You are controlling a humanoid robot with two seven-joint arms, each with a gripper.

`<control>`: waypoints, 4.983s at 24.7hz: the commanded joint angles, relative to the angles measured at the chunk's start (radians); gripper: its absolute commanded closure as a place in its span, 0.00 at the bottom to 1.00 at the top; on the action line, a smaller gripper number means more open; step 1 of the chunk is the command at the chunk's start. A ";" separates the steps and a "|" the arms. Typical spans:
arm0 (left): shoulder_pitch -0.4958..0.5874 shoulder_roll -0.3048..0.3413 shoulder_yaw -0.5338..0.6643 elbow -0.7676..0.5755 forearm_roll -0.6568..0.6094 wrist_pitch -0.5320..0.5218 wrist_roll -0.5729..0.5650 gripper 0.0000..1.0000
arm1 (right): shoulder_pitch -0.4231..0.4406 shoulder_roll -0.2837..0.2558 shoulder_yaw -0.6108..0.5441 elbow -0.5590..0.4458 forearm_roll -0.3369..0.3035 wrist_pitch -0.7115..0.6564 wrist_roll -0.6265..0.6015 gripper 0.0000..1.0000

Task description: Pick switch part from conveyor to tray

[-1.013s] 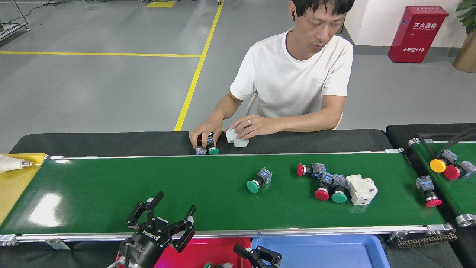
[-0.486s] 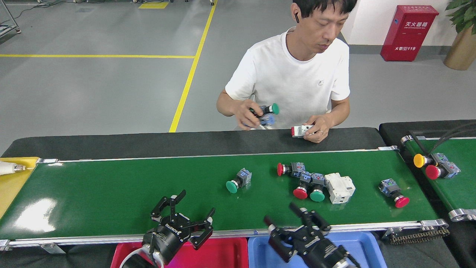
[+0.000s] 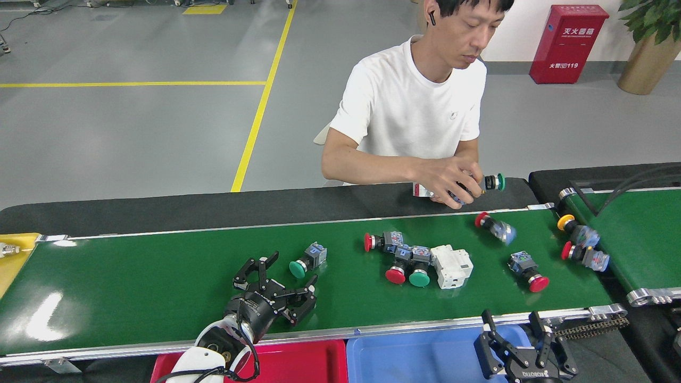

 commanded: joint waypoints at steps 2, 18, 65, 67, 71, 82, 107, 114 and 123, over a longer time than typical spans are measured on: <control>-0.043 -0.005 0.009 0.017 0.002 0.018 0.013 0.31 | -0.036 -0.008 0.005 -0.005 0.007 -0.017 0.005 0.03; 0.117 0.048 0.170 -0.202 0.146 -0.085 0.013 0.87 | -0.412 0.041 0.324 0.363 0.108 0.250 0.117 0.04; 0.516 0.004 0.409 -0.580 0.115 -0.002 -0.024 0.00 | -0.046 -0.197 -0.221 0.187 -0.289 -0.707 0.231 0.04; 0.464 0.001 0.371 -0.532 0.072 -0.003 -0.022 0.00 | -0.053 -0.172 -0.236 0.170 -0.289 -0.707 0.261 0.05; 0.378 -0.005 0.290 -0.439 0.031 0.004 -0.022 0.00 | -0.133 -0.100 -0.236 0.144 -0.286 -0.707 0.273 0.06; 0.279 -0.010 0.265 -0.282 0.005 0.011 -0.022 0.00 | -0.369 0.007 -0.095 0.130 -0.088 -0.103 0.261 0.11; 0.111 0.057 0.273 -0.070 0.025 0.020 0.022 0.90 | -0.360 0.059 0.424 0.240 0.038 0.080 0.198 0.07; 0.353 0.110 0.340 -0.386 0.164 -0.091 0.027 0.89 | -0.426 0.125 0.462 0.351 0.052 0.080 0.195 0.24; 0.809 0.113 0.438 -0.678 0.194 -0.200 0.123 0.84 | -0.478 0.119 0.463 0.411 0.039 0.005 0.185 0.98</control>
